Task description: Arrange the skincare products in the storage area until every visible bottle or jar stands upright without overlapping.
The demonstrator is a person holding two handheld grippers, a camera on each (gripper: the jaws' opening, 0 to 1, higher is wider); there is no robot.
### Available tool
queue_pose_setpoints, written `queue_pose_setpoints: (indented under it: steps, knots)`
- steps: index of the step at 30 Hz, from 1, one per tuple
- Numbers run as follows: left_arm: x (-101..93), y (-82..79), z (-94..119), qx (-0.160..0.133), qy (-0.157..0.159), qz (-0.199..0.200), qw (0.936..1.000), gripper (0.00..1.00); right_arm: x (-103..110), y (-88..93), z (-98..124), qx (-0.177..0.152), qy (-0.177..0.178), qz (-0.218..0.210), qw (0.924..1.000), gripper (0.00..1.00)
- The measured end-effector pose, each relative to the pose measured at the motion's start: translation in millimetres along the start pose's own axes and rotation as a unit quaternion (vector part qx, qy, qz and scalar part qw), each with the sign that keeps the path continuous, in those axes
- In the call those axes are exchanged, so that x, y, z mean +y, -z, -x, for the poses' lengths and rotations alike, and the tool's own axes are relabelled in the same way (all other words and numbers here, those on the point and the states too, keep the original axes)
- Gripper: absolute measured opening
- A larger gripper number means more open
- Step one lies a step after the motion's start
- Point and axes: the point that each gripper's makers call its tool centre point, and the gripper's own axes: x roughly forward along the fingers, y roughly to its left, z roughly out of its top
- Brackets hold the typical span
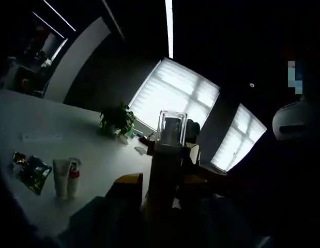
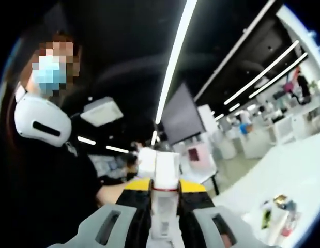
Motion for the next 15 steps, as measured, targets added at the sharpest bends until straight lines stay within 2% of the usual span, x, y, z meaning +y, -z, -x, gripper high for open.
queue_pose_setpoints:
  steps: [6,9,14,15]
  knots:
    - [1.0,21.5,-8,0.047,-0.028,-0.031,0.9980,0.19,-1,-5.9,-1,-0.009,-0.001,0.039,0.9992,0.11]
    - [0.1,20.5,-8,0.043,-0.036,-0.039,0.9977,0.19,-1,-5.8,0,-0.008,0.000,0.052,0.9986,0.11]
    - [1.2,17.6,-9,0.047,-0.049,-0.091,0.9935,0.18,0,-6.5,1,-0.007,-0.001,0.086,0.9962,0.12]
    - [2.9,16.2,-8,0.047,-0.054,-0.103,0.9921,0.18,-2,-6.8,1,-0.002,0.008,0.097,0.9952,0.13]
